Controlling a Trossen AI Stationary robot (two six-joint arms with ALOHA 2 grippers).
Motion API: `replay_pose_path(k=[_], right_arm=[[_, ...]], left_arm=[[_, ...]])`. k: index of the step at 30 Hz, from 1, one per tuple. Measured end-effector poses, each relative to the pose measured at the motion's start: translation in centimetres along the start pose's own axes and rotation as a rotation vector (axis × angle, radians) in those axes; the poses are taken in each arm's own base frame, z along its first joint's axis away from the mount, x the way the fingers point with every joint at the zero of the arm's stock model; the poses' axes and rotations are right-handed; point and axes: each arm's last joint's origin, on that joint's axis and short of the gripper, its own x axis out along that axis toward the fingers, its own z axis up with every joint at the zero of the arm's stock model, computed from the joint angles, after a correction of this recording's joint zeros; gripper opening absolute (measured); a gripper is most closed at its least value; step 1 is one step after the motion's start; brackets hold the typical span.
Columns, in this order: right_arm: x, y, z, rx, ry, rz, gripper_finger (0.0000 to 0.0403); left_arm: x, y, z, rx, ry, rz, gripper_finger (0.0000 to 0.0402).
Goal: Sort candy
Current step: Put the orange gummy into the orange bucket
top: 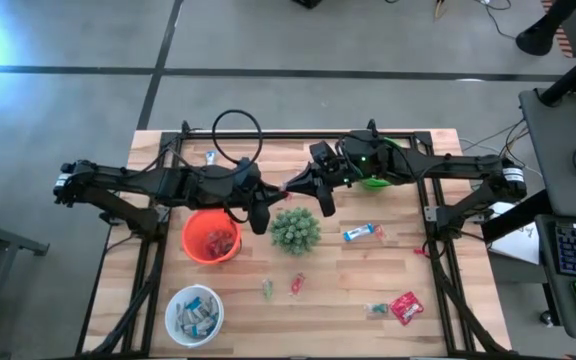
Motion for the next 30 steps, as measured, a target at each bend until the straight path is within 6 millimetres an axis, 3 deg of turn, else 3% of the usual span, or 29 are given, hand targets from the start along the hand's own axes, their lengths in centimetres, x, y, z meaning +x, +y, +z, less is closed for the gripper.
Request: replay_pose_path(k=[6,14,20,30], right_arm=[[0.0,0.0,0.0,0.001,0.002,-0.005,0.0021],[-0.1,0.0,0.1,0.021,-0.008,-0.003,0.0105],[-0.3,-0.1,-0.2,0.062,0.027,-0.020,0.0154],[-0.5,-0.5,-1.4,0.103,0.149,-0.075,0.0161]], left_arm=[[-0.1,0.1,-0.2,0.022,0.026,0.009,0.0002],[-0.1,0.4,-1.0,0.094,0.122,0.014,0.0000],[-1.4,1.3,-1.9,0.126,0.255,0.054,0.0000],[-4.2,2.8,-3.7,0.169,0.565,0.060,0.0000]])
